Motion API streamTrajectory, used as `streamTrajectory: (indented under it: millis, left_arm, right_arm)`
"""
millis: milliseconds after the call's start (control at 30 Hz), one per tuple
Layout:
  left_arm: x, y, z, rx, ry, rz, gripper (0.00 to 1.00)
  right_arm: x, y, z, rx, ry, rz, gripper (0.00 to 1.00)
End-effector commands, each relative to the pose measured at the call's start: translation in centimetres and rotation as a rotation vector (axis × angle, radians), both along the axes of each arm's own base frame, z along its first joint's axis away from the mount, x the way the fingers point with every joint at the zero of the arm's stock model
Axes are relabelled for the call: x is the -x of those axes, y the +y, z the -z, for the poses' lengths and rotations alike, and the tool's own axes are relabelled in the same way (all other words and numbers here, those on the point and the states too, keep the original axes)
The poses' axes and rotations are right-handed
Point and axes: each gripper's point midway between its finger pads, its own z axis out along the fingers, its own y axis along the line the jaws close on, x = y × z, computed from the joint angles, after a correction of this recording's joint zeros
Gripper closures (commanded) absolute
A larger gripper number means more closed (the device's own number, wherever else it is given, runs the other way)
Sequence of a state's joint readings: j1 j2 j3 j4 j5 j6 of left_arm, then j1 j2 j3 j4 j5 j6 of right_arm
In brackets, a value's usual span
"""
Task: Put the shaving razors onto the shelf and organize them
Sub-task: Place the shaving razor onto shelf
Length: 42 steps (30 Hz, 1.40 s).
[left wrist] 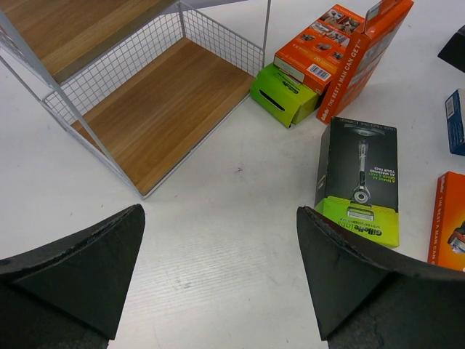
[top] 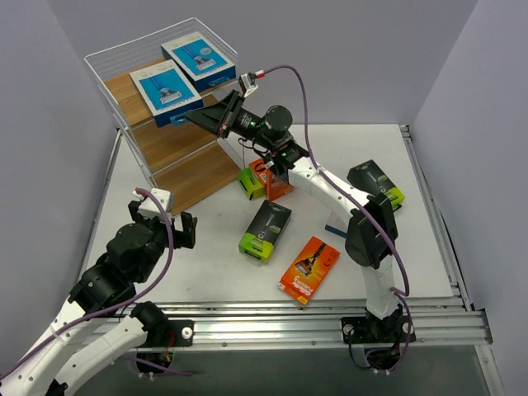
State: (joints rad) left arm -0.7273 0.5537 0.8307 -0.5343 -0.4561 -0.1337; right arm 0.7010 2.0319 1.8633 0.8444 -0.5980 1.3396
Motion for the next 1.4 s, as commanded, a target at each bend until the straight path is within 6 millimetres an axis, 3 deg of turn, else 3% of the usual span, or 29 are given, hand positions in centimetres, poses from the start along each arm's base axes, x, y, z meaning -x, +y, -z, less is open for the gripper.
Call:
streamTrajectory:
  millis: [0, 1367]
  left_arm:
    - [-0.1, -0.3, -1.1, 0.023, -0.037, 0.011, 0.06]
    - [0.3, -0.6, -1.4, 0.035, -0.045, 0.031, 0.06]
  right_arm:
    - [0.0, -0.9, -3.0, -0.087, -0.063, 0.021, 1.0]
    - [-4.1, 0.6, -1.5, -0.108, -0.018, 0.085, 1.0]
